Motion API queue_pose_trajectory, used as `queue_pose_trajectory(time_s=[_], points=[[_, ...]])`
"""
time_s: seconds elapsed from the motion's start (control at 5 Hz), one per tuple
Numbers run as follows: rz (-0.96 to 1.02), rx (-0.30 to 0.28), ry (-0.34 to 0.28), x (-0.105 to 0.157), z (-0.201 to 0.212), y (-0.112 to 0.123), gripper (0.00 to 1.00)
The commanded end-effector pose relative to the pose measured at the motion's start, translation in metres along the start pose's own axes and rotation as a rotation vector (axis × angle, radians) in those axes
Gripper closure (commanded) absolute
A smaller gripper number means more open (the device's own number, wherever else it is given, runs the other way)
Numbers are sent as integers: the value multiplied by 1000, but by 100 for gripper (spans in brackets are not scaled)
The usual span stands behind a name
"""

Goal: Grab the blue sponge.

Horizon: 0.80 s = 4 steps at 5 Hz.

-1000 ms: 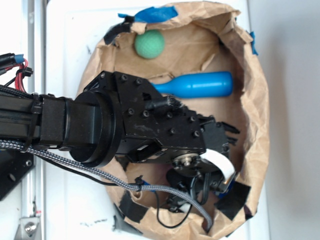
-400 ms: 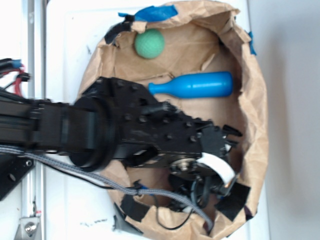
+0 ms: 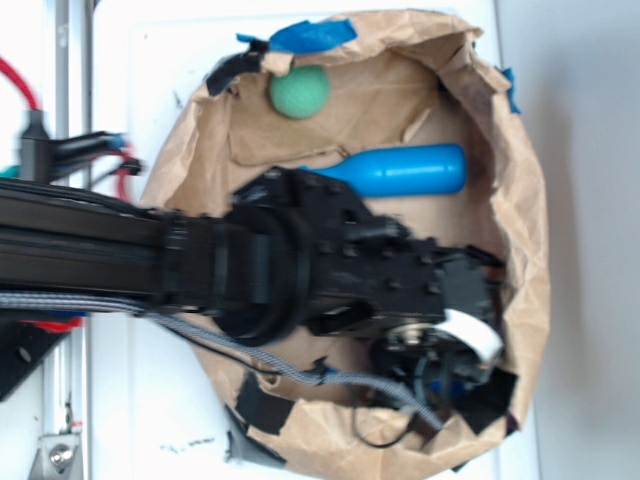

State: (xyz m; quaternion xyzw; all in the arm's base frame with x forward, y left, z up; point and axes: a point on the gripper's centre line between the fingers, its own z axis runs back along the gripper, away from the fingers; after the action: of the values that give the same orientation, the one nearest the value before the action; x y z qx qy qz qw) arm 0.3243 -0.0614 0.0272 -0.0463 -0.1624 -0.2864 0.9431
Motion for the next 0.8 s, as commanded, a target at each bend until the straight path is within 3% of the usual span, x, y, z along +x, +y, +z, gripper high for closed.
queue_pose_trajectory(time_s=[0.0,0.4,0.6], points=[[15,1,-32,-6,14,-17,100],[93,-17,-24,-38,55,-13,100],[205,6,45,-38,76,24,100]])
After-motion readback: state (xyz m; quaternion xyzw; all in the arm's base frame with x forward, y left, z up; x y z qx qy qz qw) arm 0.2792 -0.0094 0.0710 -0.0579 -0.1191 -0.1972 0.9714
